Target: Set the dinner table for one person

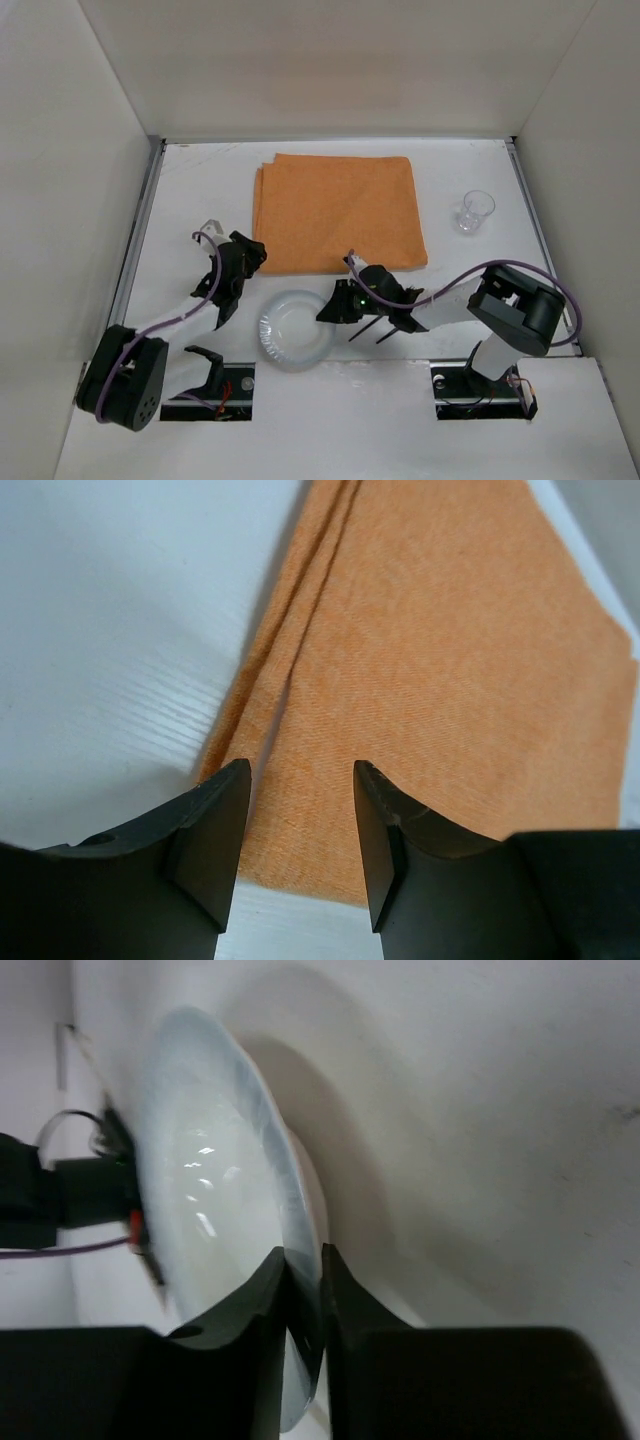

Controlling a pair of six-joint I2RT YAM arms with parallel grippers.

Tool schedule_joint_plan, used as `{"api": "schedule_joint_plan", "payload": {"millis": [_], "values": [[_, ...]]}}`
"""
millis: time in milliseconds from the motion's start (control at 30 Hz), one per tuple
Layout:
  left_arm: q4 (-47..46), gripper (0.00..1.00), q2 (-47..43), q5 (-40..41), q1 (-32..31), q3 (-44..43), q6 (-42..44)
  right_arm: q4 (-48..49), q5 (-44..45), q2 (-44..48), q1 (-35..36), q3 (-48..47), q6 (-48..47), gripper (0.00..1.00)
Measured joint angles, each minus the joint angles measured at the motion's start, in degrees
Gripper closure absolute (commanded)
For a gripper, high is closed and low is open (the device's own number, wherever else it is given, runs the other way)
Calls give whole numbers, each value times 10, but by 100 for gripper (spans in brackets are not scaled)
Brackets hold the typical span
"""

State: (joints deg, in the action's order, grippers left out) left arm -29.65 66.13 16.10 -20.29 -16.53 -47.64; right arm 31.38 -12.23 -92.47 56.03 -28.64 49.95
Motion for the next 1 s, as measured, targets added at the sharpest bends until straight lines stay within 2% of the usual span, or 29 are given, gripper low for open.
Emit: {"api": "schedule_joint_plan", "payload": {"millis": [133, 300, 500, 667, 767, 1000], "values": [[9, 55, -57, 15, 2, 2, 0, 26, -22, 10, -5, 2, 21, 90], [15, 54, -86, 46, 5, 9, -3, -22, -48, 47, -26, -4, 21, 90], [17, 54, -105, 74, 12, 43, -10, -63, -88, 54, -140, -108, 18, 90], [11, 53, -150, 97, 24, 68, -14, -63, -85, -10, -247, -226, 17, 90], [-6, 53, -144, 100, 23, 68, -13, -71, -70, -62, -294, -276, 18, 90], [-30, 53, -99, 89, 11, 73, -16, -127, -30, -143, -333, -325, 18, 89]]}}
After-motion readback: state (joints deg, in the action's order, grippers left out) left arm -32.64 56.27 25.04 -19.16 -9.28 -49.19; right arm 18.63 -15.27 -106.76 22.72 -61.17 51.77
